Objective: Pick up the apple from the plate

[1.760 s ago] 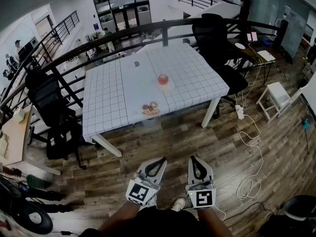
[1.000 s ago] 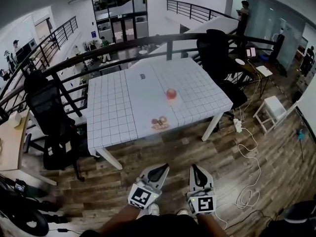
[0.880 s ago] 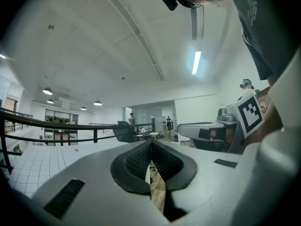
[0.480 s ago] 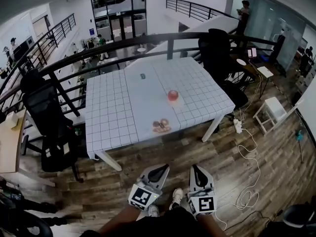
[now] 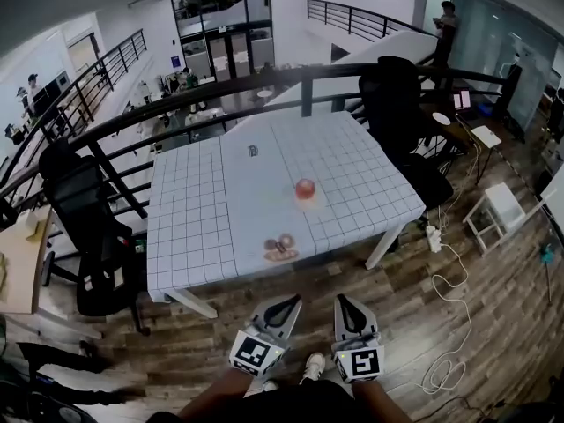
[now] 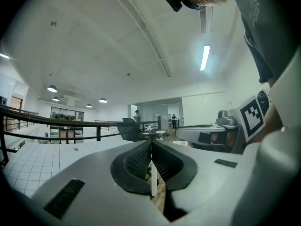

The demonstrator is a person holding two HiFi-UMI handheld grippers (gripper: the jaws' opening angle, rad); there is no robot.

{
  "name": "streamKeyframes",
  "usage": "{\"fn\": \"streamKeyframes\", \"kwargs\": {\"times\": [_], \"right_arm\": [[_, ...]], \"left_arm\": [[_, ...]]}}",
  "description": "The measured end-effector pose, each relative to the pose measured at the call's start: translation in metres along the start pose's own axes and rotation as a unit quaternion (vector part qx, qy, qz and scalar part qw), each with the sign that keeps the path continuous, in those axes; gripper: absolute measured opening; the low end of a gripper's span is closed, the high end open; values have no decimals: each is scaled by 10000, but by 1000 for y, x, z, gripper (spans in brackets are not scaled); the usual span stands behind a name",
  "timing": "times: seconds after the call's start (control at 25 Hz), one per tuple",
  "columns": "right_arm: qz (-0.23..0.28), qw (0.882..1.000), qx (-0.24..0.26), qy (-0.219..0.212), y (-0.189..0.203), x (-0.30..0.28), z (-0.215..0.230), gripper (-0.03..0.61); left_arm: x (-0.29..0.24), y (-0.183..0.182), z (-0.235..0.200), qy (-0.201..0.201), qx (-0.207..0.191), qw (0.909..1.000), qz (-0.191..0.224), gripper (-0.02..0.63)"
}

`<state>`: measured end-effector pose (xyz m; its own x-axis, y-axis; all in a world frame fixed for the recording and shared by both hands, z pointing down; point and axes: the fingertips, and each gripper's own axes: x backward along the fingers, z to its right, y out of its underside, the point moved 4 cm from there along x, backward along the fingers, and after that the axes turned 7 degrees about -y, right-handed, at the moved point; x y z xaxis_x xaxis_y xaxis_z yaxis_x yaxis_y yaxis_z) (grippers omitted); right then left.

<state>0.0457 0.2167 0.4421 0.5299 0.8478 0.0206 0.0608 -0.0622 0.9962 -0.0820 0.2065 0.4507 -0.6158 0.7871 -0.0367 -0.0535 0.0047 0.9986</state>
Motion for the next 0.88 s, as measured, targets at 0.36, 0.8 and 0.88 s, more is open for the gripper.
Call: {"fn": "streamKeyframes", "kwargs": {"times": [0.36, 0.8, 0.88], "right_arm": [[327, 9990, -273, -115, 0, -24, 61, 25], [347, 9980, -322, -421, 10, -45, 85, 25], [284, 9981, -281, -465, 13, -52, 87, 25]], "left_arm": [[-66, 9, 4, -120, -94, 9997, -184, 23], [-90, 14, -10, -485, -27, 9982, -354, 22], [-93, 15, -17, -524, -32, 9979, -375, 22]]}}
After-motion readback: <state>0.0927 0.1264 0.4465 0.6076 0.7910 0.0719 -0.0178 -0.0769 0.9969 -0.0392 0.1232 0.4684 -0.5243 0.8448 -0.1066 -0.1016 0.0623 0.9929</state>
